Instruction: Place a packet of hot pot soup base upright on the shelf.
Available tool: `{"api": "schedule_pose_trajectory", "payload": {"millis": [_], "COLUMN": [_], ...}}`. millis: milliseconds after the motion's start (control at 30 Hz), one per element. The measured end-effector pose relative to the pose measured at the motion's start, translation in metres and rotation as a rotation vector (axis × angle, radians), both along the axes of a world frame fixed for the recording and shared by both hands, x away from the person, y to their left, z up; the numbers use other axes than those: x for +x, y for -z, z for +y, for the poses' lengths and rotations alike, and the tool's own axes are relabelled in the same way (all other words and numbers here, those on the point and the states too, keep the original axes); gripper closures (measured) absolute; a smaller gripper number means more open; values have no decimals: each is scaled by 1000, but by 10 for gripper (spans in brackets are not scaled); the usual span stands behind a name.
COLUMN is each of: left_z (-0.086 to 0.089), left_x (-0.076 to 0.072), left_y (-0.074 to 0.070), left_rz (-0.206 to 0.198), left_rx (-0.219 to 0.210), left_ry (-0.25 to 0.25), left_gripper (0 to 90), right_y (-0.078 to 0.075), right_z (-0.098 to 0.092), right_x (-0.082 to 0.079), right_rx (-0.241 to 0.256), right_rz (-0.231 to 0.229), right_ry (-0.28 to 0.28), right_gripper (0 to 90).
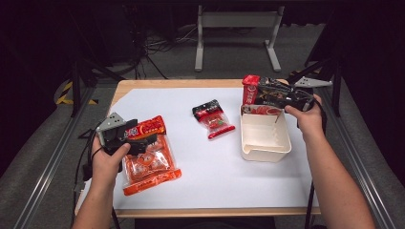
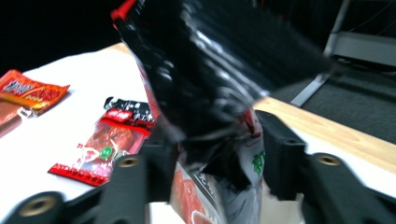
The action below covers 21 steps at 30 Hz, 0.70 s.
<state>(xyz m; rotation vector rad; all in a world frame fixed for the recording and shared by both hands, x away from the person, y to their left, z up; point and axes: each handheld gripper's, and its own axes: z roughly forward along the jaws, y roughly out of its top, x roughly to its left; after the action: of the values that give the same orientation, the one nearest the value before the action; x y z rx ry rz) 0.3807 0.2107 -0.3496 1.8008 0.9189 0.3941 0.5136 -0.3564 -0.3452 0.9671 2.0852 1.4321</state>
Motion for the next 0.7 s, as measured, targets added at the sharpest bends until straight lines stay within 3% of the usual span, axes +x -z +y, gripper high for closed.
{"api": "schedule_pose_trajectory", "payload": {"millis": [167,333,433,700], "left_z": [2,3,5,10], "left_x": [5,8,12,11], "left_y": [2,2,1,-1], "left_rz": [6,9,1,-54], "left_rx": [11,25,22,13], "left_ry": [-17,-11,-16,-38], "left_gripper": [55,83,73,105], "right_y": [-11,-18,-25,-33], "right_z": [-3,-4,-8,-16], "right_x": [-14,-28,-39,-62], "right_rx": [-35,-80,-65,-21], "right_rz": [-33,-75,-89,-93], "right_ry": [24,39,81,86], "right_gripper": [399,381,338,351]}}
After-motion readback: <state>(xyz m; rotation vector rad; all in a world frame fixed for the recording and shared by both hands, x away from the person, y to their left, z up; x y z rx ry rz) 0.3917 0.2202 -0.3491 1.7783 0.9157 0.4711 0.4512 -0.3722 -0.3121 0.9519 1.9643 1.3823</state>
